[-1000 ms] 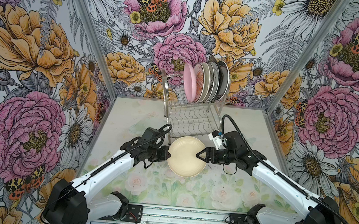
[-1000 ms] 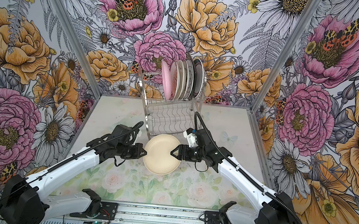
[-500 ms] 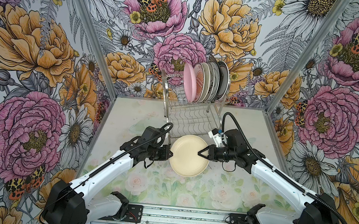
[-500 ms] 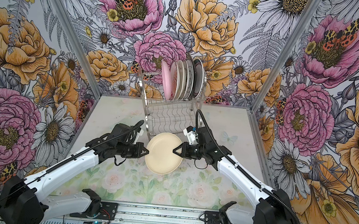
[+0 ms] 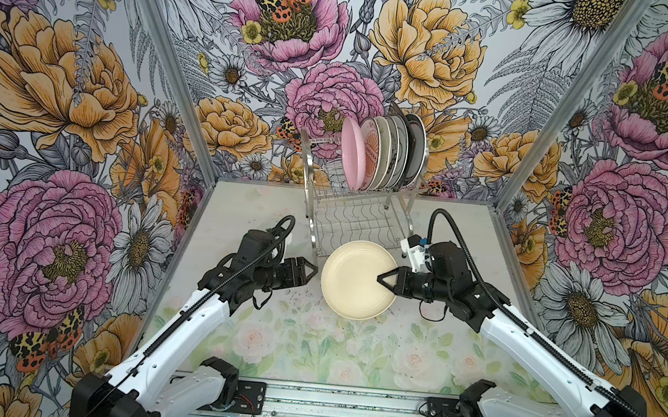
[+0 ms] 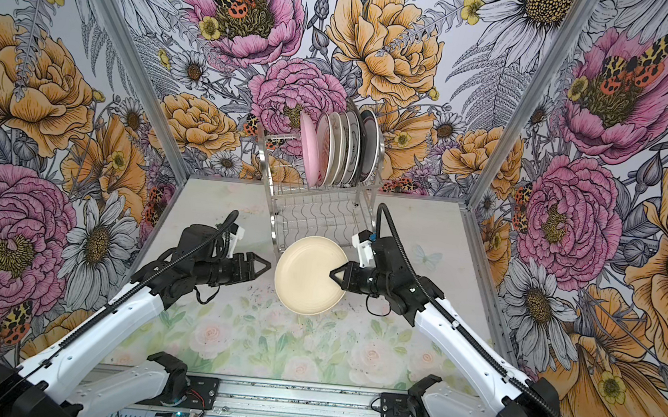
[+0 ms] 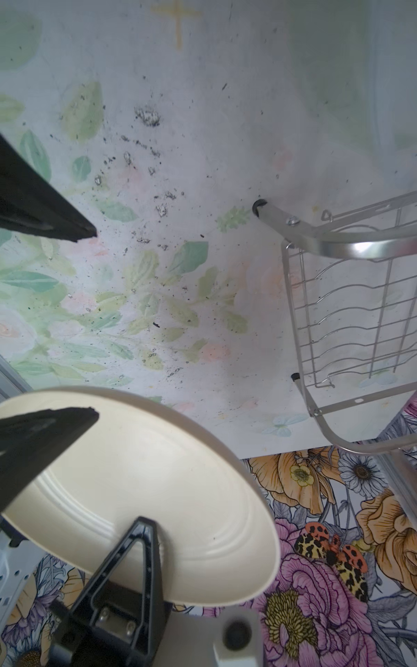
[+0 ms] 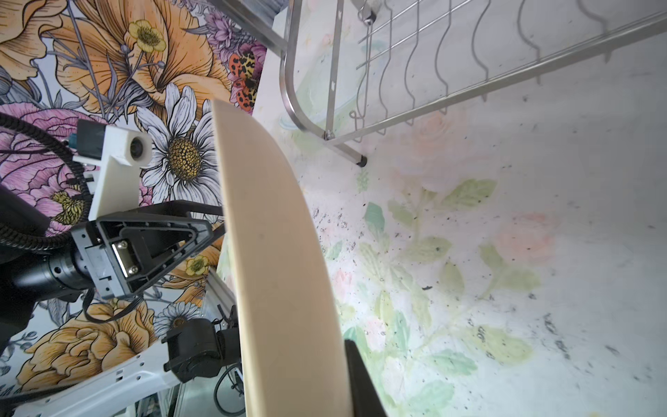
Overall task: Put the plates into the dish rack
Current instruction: 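Lift the cream plate with the right gripper toward the rack while left gripper releases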
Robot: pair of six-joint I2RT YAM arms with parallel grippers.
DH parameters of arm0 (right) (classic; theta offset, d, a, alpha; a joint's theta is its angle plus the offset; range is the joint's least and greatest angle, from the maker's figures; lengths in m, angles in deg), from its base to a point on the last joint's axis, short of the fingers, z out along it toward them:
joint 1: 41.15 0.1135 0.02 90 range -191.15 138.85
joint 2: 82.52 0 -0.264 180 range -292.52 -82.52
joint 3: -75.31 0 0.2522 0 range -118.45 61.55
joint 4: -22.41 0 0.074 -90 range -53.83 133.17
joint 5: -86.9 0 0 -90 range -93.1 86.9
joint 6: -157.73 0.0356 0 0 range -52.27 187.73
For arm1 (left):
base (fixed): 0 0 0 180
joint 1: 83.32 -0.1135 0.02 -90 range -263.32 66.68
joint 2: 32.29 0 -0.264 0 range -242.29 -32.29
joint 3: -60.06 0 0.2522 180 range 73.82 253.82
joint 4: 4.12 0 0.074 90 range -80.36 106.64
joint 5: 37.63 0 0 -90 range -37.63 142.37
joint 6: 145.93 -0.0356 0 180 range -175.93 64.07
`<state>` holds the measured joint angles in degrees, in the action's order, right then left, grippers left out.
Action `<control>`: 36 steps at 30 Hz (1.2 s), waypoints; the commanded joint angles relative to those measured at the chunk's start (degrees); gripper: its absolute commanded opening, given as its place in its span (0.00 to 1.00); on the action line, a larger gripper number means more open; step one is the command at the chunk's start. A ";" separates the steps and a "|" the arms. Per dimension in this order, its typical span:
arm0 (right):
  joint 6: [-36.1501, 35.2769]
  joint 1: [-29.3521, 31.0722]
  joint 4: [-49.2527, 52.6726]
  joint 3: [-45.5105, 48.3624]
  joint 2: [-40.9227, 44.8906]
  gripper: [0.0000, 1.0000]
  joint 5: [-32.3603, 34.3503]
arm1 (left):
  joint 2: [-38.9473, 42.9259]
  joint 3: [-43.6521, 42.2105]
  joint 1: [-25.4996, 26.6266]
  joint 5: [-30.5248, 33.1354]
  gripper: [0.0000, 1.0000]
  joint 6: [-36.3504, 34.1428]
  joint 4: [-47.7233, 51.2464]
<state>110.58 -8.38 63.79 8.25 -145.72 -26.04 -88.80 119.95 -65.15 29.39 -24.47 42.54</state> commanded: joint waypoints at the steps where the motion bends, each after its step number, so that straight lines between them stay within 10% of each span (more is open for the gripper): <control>1: -1.57 2.95 7.23 -7.17 2.94 0.06 12.83 | 1.44 -1.43 -4.77 -3.47 0.79 0.74 -1.10; 20: -13.04 26.91 39.84 -67.84 -23.98 0.04 69.34 | -6.29 -0.51 -9.82 -1.35 0.92 -1.86 -2.23; 36: -38.37 28.04 33.85 -112.99 -55.74 0.04 85.27 | -7.16 -1.61 -11.17 -2.01 0.94 -3.60 -2.58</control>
<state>78.56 19.53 101.56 -102.80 -199.34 55.51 -95.73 119.12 -75.75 27.86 -26.42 41.95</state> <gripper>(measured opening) 0.164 0.941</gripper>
